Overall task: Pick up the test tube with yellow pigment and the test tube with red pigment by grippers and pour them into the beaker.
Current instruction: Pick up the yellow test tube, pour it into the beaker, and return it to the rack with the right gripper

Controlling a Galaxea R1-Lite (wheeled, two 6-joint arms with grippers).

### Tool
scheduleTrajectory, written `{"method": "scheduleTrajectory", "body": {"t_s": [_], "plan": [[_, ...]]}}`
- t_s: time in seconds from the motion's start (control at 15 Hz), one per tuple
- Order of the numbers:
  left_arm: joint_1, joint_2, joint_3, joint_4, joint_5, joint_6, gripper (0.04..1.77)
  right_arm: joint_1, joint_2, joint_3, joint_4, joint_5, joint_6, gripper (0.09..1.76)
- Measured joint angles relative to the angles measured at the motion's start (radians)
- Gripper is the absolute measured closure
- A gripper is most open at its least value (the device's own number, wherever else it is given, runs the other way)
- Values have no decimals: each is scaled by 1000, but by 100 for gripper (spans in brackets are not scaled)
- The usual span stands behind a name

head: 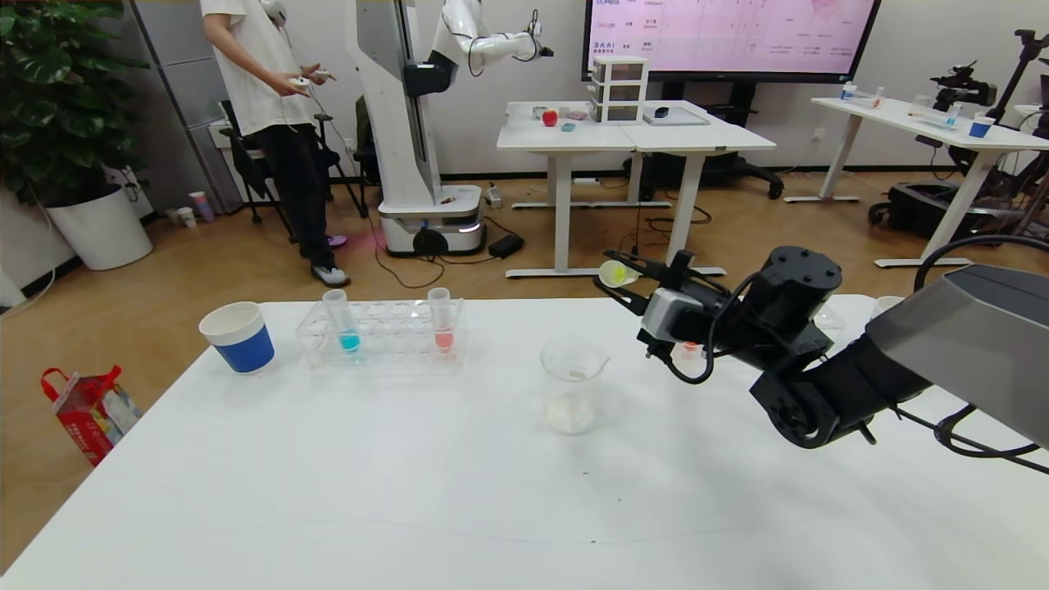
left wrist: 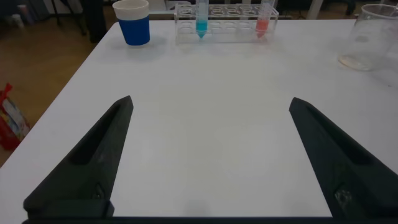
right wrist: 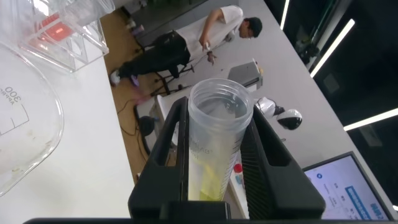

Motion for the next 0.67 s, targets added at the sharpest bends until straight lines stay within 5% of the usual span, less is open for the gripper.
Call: {"method": "scheduleTrajectory", "body": {"t_s": [0.67], "plan": [[0, 0, 0, 0, 0, 0, 6, 46, 68, -40, -2, 153, -231, 135]]}}
